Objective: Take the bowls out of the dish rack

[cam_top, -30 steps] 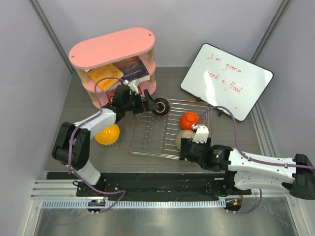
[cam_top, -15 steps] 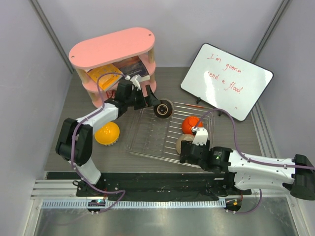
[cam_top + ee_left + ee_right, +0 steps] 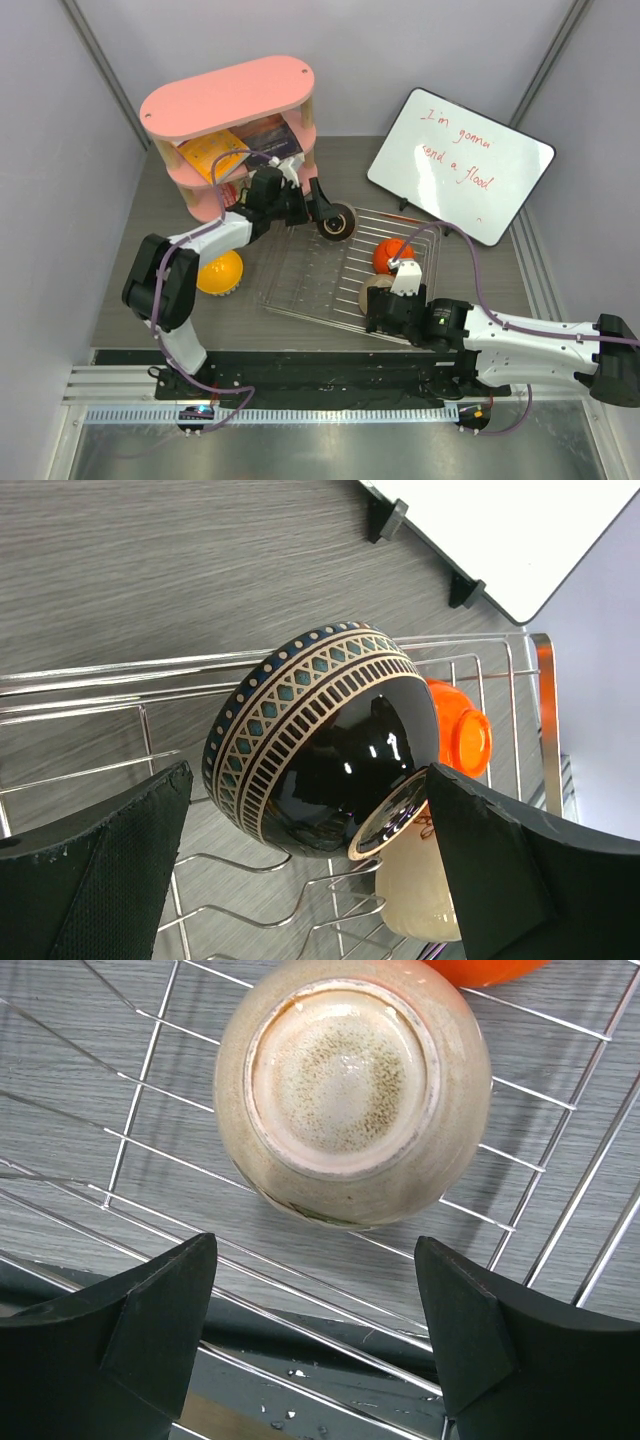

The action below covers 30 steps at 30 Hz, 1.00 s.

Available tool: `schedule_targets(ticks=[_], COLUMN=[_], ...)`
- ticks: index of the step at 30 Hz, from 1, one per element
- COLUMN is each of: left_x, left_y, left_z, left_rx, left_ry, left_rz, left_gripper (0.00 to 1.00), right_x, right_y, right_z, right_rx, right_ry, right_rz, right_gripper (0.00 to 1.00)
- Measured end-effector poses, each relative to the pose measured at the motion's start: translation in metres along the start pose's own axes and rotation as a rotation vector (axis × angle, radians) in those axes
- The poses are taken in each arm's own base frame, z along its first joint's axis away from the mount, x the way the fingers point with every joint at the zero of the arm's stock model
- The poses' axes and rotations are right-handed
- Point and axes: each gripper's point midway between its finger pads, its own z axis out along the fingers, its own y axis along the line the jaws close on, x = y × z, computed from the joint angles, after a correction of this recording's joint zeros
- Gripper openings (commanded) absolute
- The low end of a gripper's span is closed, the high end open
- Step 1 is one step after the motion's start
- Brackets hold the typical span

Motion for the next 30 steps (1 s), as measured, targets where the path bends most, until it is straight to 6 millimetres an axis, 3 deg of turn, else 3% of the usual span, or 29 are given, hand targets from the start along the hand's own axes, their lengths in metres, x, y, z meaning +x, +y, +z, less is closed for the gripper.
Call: schedule_targets(ticks=[12, 19, 25, 30], left_x=[0.01, 0.01, 0.016, 0.023], left_y=[-0.013, -0.018, -0.017, -0.017], left_z=[0.024, 0.029, 0.027, 0.025], left_rx=[0.187, 0.262, 0.284, 0.295], left_ry=[-0.014, -0.044, -0.038, -0.026], left_rz=[-0.035, -0.007, -0.012, -0.017], left_gripper=[0.96, 0.93, 0.66, 0.62], right_x=[0.0, -0.001, -0.001, 0.0], right_y=[0.0, 0.001, 0.002, 0.002], right_z=[0.001, 0.002, 0.004, 0.004], right_rx=[-0.003, -0.006, -0.005, -0.007], right_ry=[-0.001, -0.004, 0.0, 0.006], right_rz=[-0.036, -0.049, -0.054, -0.054], right_gripper=[0.88, 0.88, 0.88, 0.89])
